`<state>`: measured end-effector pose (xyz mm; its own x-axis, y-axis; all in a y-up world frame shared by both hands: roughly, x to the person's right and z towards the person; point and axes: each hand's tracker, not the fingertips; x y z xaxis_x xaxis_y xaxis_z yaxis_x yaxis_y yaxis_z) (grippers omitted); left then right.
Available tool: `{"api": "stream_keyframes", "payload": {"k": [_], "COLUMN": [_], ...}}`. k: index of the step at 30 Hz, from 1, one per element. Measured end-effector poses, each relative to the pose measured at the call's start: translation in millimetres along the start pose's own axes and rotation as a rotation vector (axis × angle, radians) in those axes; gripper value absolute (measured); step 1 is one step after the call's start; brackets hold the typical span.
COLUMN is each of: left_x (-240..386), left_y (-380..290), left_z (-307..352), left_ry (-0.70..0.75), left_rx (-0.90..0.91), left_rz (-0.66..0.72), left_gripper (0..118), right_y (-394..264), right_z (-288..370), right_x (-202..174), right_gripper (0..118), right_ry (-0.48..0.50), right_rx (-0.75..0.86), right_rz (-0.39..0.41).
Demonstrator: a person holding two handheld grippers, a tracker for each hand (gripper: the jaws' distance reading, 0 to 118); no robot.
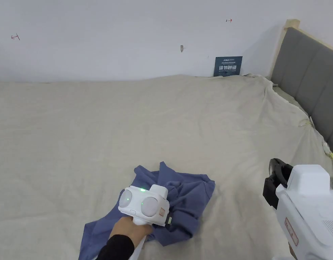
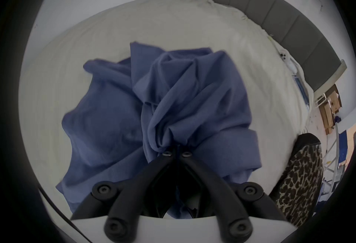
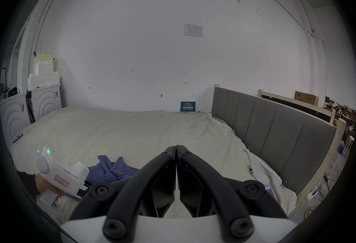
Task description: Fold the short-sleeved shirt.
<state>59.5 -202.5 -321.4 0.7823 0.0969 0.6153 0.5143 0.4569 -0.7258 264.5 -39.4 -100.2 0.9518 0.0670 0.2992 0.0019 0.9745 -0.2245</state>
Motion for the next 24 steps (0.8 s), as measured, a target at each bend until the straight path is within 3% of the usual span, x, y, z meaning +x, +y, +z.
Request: {"api": "stream_keyframes", "payload": {"k": [2, 3, 4, 5, 7, 10, 14, 24], "left_x": [-1, -2, -3, -6, -11, -15, -17, -33], "left_y": [0, 2, 3, 4, 4, 3, 2, -25], "left_z": [4, 7, 15, 23, 41, 84, 149, 255], "left_ry": [-0.008, -0.009, -0.031, -0.058, -0.086, -0.079, 0.025, 0.332], "left_rx": [0.029, 0.037, 0.049, 0.063, 0.113, 0.288, 0.505, 0.853], "left_rz": [0.037, 0.061, 0.096, 0.137, 0.209, 0.243, 0.185, 0.121], "left_gripper": [20, 33, 62, 83, 113, 113, 113, 112], "right_y": [0, 0, 0, 1, 3, 9, 20, 43], "right_z": [0, 0, 1, 1, 2, 4, 7, 16], "right_x": [-2, -2, -3, -4, -5, -8, -12, -21], "right_gripper": [0, 0, 0, 0, 0, 0, 0, 0], "right_ry": [0.004, 0.006, 0.009, 0.011, 0.015, 0.020, 0.029, 0.041], "right_rx": [-0.003, -0.005, -0.005, -0.004, -0.001, 0.012, 0.038, 0.109], "right_rz": [0.002, 0.004, 0.005, 0.007, 0.010, 0.008, 0.012, 0.010]}}
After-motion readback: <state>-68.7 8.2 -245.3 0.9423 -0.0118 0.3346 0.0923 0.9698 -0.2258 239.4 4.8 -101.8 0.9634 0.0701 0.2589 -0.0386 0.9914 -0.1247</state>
